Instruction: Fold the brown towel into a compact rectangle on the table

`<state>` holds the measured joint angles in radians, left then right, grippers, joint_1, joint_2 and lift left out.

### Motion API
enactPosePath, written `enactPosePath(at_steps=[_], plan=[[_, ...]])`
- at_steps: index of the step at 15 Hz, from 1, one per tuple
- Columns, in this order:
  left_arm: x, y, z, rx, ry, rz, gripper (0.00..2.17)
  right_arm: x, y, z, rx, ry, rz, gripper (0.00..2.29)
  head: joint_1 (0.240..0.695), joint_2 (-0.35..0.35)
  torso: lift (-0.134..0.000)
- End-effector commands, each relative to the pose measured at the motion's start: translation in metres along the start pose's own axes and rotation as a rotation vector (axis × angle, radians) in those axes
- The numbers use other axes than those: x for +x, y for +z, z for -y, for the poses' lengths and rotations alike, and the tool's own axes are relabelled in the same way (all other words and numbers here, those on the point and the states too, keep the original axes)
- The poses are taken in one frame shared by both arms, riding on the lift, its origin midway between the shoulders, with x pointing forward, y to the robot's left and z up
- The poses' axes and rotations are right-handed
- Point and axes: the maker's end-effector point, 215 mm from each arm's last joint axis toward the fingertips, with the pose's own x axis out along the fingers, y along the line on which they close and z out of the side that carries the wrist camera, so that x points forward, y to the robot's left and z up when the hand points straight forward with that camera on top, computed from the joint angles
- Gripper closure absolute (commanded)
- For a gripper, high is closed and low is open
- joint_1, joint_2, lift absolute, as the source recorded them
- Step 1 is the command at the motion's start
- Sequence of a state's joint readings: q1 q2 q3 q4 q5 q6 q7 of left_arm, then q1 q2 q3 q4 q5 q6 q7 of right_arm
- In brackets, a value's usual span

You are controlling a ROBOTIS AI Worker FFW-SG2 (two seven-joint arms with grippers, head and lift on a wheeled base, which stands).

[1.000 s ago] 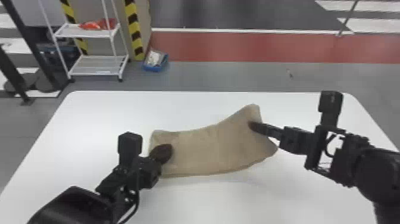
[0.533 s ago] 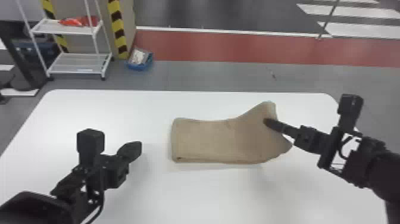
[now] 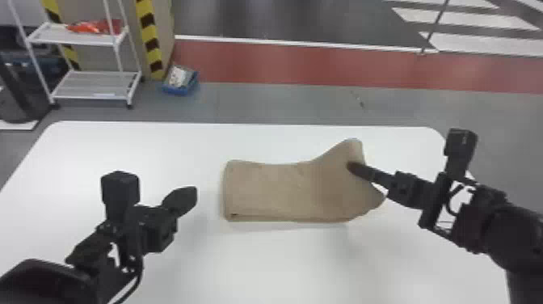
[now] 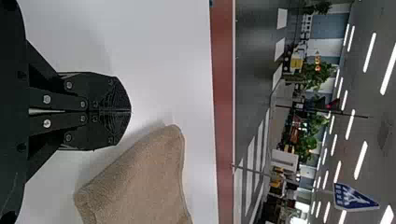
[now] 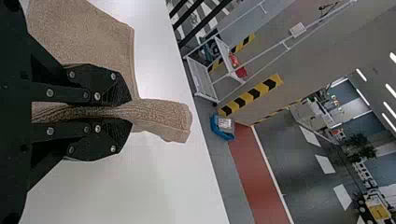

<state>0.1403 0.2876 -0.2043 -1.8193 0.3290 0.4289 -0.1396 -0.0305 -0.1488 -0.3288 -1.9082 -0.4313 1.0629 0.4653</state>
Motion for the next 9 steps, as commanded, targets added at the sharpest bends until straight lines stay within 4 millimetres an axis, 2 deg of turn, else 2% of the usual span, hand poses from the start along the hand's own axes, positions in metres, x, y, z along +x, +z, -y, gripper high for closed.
enactPosePath(at_steps=[1,3,6,9], plan=[[0.008,0.015,0.019,-0.018,-0.042,0.033,1.74,0.002,-0.007,-0.006,0.006,0.017,-0.012,1.02,0.695,-0.125,-0.124],[0.019,0.013,0.039,-0.011,-0.083,0.026,1.74,0.006,-0.011,-0.018,0.000,0.036,-0.016,1.02,0.695,-0.141,-0.124],[0.031,0.008,0.065,-0.012,-0.135,0.013,1.74,0.011,-0.014,-0.025,-0.005,0.046,-0.024,1.02,0.695,-0.153,-0.124],[0.047,0.003,0.080,-0.011,-0.165,0.006,1.74,0.012,-0.013,-0.028,-0.009,0.052,-0.022,1.02,0.695,-0.174,-0.124]])
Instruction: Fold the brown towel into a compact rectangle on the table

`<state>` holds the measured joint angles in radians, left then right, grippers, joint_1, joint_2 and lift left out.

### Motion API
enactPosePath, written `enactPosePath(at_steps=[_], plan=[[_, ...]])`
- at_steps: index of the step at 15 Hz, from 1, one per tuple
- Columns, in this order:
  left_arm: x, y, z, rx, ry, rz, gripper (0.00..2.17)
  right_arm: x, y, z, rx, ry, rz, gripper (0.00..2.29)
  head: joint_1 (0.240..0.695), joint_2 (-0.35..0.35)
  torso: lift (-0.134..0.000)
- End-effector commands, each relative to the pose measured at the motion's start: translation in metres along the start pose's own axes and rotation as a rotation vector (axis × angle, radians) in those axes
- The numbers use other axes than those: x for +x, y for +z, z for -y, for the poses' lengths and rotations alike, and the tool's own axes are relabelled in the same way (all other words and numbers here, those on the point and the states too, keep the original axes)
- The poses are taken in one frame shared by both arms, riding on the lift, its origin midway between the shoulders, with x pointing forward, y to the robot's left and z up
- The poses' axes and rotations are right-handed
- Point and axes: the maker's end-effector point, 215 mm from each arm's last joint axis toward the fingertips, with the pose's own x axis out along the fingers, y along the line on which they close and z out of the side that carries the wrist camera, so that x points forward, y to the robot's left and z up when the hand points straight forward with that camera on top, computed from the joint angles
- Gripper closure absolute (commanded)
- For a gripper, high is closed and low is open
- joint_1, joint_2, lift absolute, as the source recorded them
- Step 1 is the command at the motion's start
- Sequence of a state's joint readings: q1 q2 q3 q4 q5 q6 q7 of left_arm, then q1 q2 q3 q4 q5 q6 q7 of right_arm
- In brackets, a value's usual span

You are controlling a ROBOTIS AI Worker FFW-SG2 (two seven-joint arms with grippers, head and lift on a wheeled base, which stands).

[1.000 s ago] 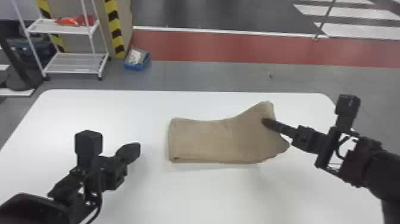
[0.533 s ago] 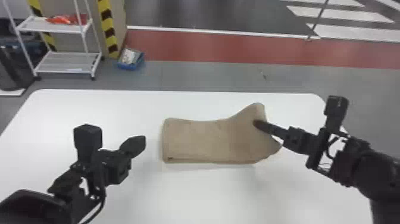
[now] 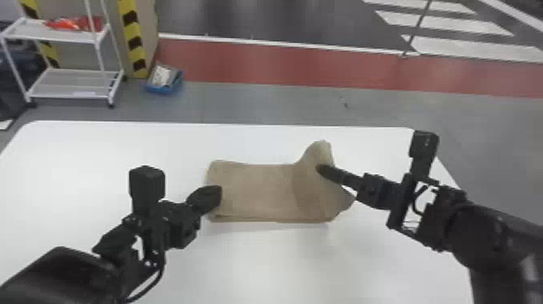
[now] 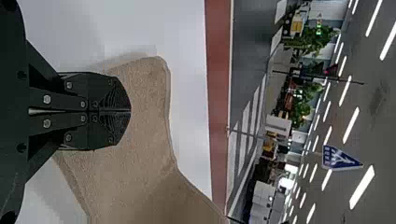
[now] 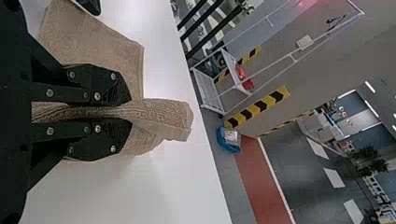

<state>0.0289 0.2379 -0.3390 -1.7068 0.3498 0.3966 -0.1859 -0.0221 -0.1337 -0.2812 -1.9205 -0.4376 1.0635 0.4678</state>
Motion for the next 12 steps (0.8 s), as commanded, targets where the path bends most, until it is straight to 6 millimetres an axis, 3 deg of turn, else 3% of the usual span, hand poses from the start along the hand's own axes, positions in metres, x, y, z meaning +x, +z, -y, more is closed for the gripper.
enactPosePath(at_steps=[1,6,12], plan=[[0.015,-0.004,0.004,-0.003,-0.009,-0.006,1.74,0.001,0.000,-0.001,-0.001,0.002,0.001,1.02,0.695,-0.179,-0.124],[0.027,-0.021,0.002,0.041,0.006,-0.050,1.74,0.002,0.015,-0.024,-0.007,0.046,0.028,1.02,0.695,-0.191,-0.124],[0.032,-0.033,0.003,0.032,-0.007,-0.084,1.74,0.034,0.051,-0.072,-0.031,0.109,0.067,1.02,0.695,-0.155,-0.124]])
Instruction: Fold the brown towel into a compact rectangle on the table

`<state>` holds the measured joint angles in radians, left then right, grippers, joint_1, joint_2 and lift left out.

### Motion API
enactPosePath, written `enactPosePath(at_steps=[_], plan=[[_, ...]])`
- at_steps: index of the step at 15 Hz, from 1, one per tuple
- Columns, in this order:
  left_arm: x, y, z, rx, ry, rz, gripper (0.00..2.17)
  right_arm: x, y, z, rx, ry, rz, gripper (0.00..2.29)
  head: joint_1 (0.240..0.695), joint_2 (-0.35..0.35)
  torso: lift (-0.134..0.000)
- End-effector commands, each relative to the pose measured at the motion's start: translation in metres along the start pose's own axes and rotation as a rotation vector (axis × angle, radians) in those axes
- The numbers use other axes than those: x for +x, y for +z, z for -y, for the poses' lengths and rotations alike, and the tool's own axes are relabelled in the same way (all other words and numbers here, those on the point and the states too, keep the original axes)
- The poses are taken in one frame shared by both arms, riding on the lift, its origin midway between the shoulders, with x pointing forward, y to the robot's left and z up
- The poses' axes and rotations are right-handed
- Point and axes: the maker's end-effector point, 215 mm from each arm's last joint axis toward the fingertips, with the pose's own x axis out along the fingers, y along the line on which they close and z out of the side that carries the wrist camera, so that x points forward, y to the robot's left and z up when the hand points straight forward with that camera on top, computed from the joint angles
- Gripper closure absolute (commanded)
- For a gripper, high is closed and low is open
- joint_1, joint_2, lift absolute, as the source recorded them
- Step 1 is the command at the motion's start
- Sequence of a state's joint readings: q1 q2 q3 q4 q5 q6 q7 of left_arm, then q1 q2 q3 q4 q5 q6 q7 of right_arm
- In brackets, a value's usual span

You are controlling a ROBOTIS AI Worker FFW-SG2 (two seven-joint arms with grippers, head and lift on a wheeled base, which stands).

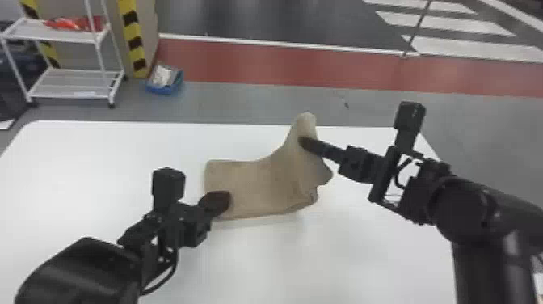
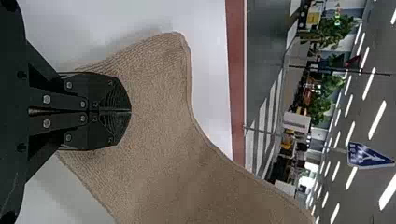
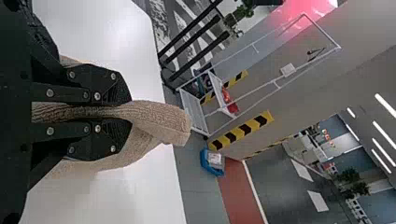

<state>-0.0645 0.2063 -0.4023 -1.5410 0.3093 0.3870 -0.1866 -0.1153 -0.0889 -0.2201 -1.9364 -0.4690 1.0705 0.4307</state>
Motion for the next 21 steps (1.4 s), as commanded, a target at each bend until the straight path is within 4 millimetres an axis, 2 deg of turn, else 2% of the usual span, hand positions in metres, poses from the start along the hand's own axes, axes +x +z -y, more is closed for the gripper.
enactPosePath(at_steps=[1,5,9,11,13,19,20,21], plan=[[0.002,-0.003,0.006,-0.001,-0.009,-0.009,1.74,0.016,0.005,-0.017,-0.007,0.021,-0.004,1.02,0.695,-0.149,-0.124],[0.004,-0.010,0.016,0.000,-0.026,-0.027,1.74,0.036,-0.013,-0.017,0.018,0.022,-0.055,1.02,0.695,-0.124,-0.124],[0.004,-0.009,0.020,0.000,-0.034,-0.026,1.74,0.043,-0.027,-0.020,0.051,0.040,-0.092,1.02,0.695,-0.119,-0.124],[0.005,-0.011,0.022,-0.001,-0.037,-0.030,1.74,0.052,-0.046,-0.021,0.090,0.056,-0.125,1.02,0.695,-0.116,-0.124],[0.004,-0.008,0.023,-0.017,-0.049,-0.024,1.74,0.061,-0.056,-0.029,0.112,0.091,-0.137,1.02,0.695,-0.107,-0.124],[0.004,-0.008,0.027,-0.021,-0.060,-0.023,1.74,0.075,-0.072,-0.041,0.118,0.106,-0.162,1.02,0.695,-0.080,-0.124],[0.004,-0.007,0.027,-0.022,-0.061,-0.022,1.74,0.076,-0.076,-0.041,0.123,0.107,-0.176,1.01,0.695,-0.078,-0.124],[0.004,-0.008,0.026,-0.021,-0.060,-0.023,1.74,0.077,-0.079,-0.042,0.127,0.106,-0.182,0.84,0.695,-0.076,-0.124]])
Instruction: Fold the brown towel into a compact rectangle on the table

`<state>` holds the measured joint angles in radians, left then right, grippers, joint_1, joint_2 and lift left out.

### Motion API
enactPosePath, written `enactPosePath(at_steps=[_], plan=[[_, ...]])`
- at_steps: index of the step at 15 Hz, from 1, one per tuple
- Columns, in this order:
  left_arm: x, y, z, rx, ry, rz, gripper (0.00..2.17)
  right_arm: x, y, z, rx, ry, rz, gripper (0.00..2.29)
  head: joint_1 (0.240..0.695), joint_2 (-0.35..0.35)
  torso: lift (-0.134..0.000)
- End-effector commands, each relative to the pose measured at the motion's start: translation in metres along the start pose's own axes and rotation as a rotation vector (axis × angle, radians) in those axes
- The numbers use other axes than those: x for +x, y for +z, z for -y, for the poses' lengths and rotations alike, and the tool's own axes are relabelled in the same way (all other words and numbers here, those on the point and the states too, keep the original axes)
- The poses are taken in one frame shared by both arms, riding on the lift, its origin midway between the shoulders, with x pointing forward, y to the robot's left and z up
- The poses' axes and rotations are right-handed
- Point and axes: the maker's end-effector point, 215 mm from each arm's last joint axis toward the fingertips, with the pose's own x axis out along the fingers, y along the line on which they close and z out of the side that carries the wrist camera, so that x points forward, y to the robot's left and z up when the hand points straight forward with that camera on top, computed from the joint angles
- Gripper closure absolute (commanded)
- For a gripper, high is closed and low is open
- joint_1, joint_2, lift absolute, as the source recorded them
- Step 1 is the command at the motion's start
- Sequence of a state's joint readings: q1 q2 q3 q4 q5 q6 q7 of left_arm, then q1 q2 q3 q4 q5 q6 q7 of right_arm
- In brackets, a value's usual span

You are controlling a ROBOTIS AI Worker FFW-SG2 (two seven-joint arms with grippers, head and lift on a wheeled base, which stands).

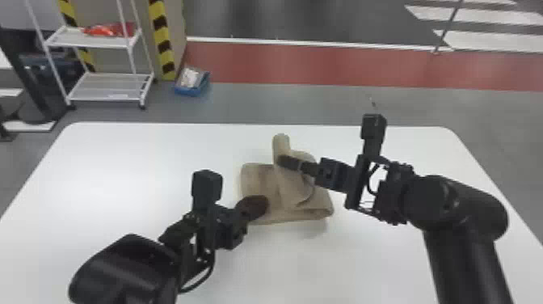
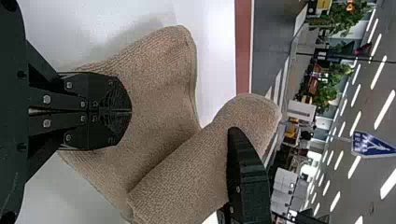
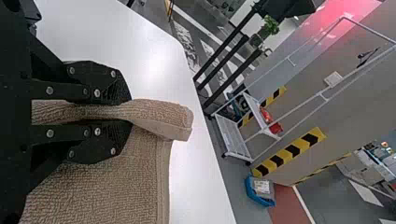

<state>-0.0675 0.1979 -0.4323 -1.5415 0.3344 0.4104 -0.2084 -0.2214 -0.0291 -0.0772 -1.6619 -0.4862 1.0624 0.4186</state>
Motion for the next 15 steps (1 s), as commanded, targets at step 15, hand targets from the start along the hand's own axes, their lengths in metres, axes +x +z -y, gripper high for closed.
enactPosePath(at_steps=[15], plan=[[-0.016,0.019,0.004,0.001,-0.001,0.034,1.74,-0.125,0.017,0.055,0.077,0.006,0.200,0.05,0.695,-0.141,-0.124]])
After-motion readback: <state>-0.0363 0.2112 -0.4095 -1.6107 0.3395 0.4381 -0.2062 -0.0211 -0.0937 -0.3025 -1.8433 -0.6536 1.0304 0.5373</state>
